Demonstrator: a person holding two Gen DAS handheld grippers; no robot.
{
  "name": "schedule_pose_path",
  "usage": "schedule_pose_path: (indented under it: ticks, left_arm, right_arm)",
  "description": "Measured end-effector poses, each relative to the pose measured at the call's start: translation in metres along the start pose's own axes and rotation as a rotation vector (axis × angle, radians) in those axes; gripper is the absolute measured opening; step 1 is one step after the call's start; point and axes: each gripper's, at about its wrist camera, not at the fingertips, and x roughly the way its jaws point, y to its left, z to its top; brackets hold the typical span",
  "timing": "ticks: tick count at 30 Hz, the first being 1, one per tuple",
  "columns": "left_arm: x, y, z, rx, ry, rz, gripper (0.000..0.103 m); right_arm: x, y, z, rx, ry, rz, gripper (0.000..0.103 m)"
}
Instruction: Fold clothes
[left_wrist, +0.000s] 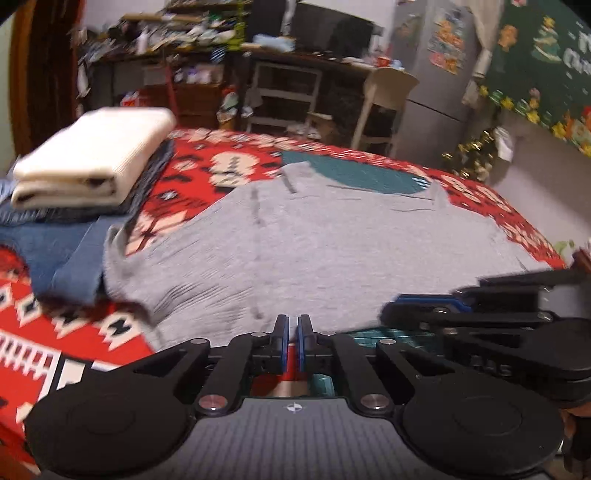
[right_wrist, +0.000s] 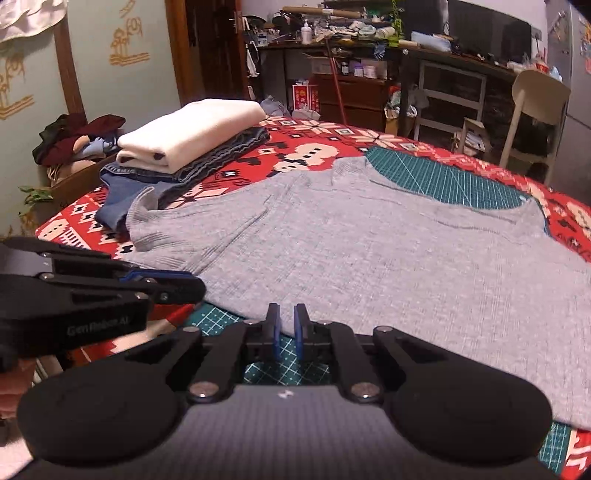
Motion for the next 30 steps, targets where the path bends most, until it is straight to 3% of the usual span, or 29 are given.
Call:
schedule_pose_path:
  ticks: [6, 10, 14, 20, 27, 28, 29, 30]
  left_arm:
    - [-0.016, 0.008, -0.001, -0.003, -0.018, 0.035, 0.005]
    - [-0.033, 0.026, 0.001, -0.064, -0.056, 0.080, 0.030]
    - [-0.038, 0.053, 0.005, -0.159, -0.075, 0.133, 0.038]
    - [-0.026, 0.076, 0.007, -0.221, -0.074, 0.141, 0.038]
    - [-0.014, 0.076, 0.008, -0.194, -0.098, 0.123, 0.034]
    - [-0.013, 0.074, 0.009, -0.186, -0.099, 0.123, 0.026]
    - [-0.013, 0.073, 0.010, -0.178, -0.099, 0.121, 0.008]
    - [-0.014, 0.070, 0.011, -0.173, -0.102, 0.111, 0.008]
  right_arm:
    - [-0.007, -0.012, -0.005, 0.047, 0.005, -0.010, 0.010]
    - [-0.009, -0.017, -0.007, 0.069, 0.002, -0.012, 0.010]
    - [-0.013, -0.016, -0.009, 0.064, -0.003, -0.003, 0.011]
    - [-0.018, -0.012, -0.009, 0.049, -0.013, 0.007, 0.011]
    - [-0.019, -0.017, -0.008, 0.068, -0.013, 0.003, 0.011]
    - [-0.019, -0.017, -0.008, 0.072, -0.013, 0.003, 0.011]
    - [-0.019, -0.018, -0.008, 0.076, -0.014, 0.002, 0.011]
    - [-0.019, -0.019, -0.008, 0.080, -0.015, 0.001, 0.011]
